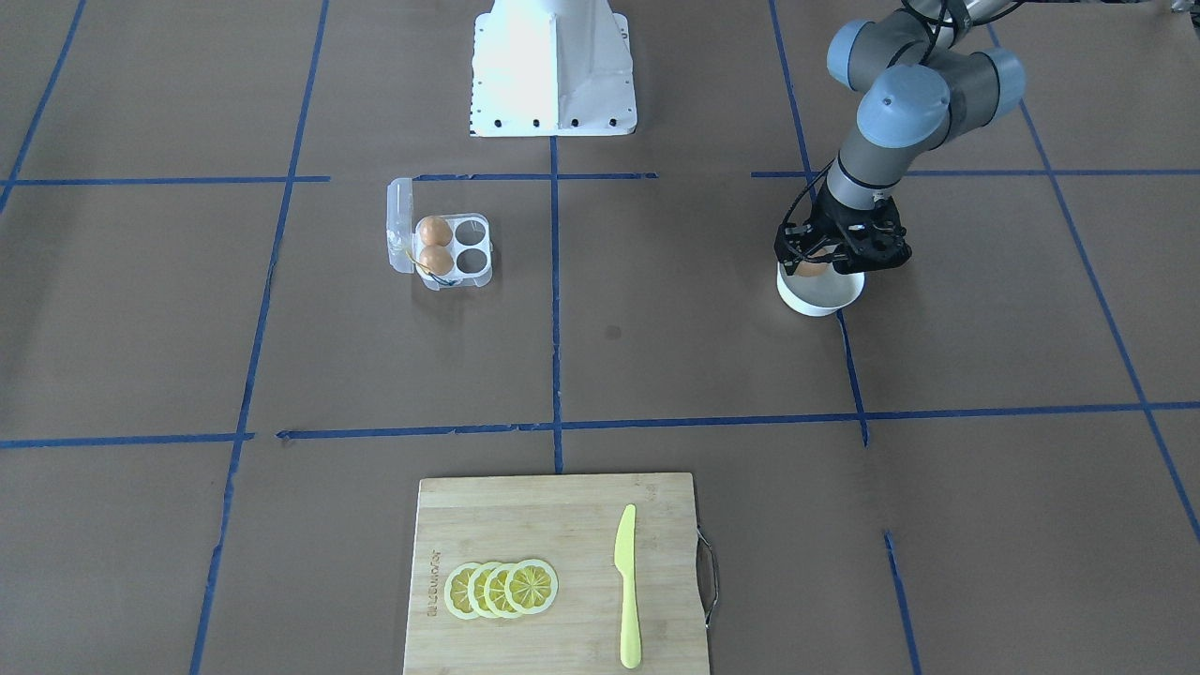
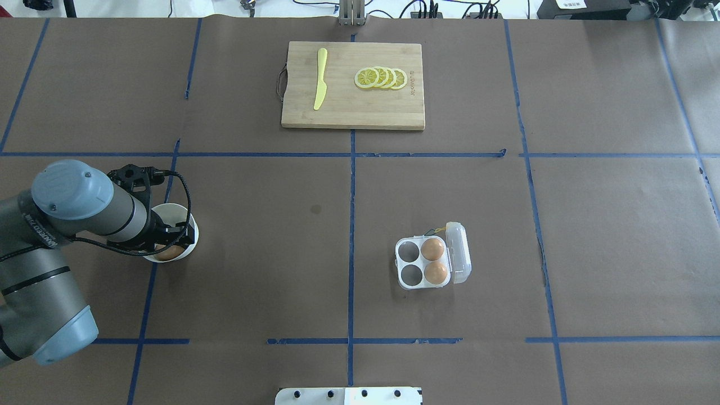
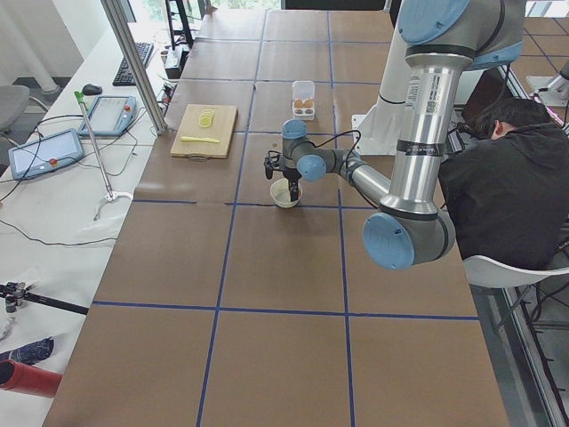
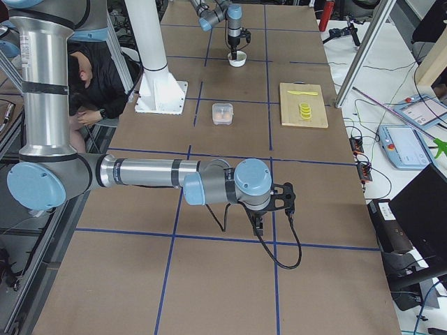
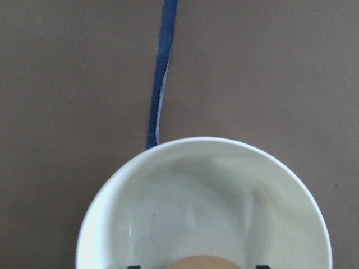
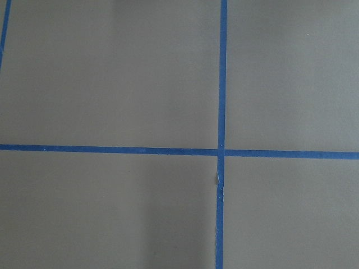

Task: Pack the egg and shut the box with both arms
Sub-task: 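Close the left gripper on the brown egg inside the white bowl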

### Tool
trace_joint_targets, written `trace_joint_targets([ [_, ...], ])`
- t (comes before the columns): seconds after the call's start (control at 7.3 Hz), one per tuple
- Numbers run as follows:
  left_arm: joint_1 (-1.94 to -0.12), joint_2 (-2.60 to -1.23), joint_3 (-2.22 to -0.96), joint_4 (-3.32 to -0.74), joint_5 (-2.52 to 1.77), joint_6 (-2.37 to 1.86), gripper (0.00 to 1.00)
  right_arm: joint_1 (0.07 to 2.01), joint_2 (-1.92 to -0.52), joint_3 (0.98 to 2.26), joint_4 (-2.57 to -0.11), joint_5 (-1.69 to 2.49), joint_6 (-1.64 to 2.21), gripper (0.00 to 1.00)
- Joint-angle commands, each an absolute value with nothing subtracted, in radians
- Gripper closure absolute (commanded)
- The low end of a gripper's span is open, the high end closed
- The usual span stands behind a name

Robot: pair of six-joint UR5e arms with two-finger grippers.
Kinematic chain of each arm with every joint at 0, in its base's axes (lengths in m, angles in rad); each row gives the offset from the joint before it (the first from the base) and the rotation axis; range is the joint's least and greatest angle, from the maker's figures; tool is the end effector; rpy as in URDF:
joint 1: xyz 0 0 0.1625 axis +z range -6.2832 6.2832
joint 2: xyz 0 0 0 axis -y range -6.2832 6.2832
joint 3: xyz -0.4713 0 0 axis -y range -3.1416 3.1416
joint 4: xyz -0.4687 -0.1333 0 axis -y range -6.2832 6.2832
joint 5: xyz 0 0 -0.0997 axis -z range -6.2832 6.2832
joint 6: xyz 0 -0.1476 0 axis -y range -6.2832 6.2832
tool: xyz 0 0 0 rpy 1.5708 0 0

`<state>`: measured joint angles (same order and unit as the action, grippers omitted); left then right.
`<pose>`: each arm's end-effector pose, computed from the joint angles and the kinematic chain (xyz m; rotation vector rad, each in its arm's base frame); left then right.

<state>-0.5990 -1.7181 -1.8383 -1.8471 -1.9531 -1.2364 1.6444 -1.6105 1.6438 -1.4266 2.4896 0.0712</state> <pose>0.5028 -0.4380 0.4818 -0.0205 0.7745 -0.1192 0.0574 -0.5610 0.6884 0.1659 -0.9160 0.0527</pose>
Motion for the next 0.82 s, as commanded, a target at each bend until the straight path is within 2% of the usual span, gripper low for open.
trace_joint_targets([
  [0.0,-0.597,-1.718,-1.836,-1.847,-1.954,-1.236,0.26,1.644,-1.611,1.644,-1.427,2.490,0.072,0.00],
  [0.14,-0.597,-1.718,-1.838,-1.847,-1.954,-1.236,0.31,1.644,-1.611,1.644,-1.427,2.490,0.072,0.00],
  [0.55,-0.597,-1.727,-1.854,-1.838,-1.962,-1.270,0.78,1.644,-1.612,1.643,-1.428,2.490,0.072,0.00],
  [0.68,-0.600,-1.726,-1.871,-1.835,-1.962,-1.275,0.88,1.644,-1.614,1.643,-1.430,2.490,0.072,0.00],
])
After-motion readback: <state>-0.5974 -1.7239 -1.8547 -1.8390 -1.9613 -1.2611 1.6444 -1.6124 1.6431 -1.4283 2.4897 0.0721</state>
